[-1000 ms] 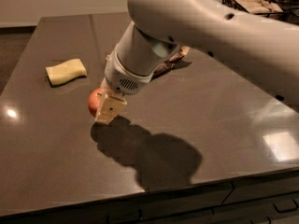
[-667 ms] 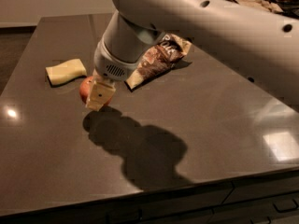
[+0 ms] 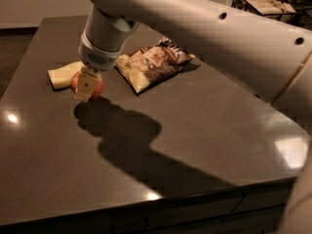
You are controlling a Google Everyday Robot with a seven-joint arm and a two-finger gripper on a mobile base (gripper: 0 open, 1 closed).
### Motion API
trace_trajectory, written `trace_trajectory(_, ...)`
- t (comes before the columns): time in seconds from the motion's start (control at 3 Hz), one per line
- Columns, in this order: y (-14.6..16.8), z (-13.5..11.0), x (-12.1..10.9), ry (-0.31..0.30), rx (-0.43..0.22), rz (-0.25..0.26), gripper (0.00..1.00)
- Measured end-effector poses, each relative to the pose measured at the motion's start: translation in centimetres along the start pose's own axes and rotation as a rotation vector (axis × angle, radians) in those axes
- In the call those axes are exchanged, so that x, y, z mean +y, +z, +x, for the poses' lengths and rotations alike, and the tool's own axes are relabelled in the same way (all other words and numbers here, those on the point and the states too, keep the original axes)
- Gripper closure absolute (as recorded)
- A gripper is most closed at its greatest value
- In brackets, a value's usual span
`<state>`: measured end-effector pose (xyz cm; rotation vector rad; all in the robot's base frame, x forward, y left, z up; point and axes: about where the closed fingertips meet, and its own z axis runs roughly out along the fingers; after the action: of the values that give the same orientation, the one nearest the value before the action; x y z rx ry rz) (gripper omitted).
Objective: Move apple near sponge
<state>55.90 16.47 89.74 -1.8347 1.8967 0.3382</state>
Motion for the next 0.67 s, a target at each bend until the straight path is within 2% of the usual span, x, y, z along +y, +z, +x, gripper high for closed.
trace_trajectory(0.67,4.3,-2.4,-2.3,0.062,0.02,-0.004,1.0)
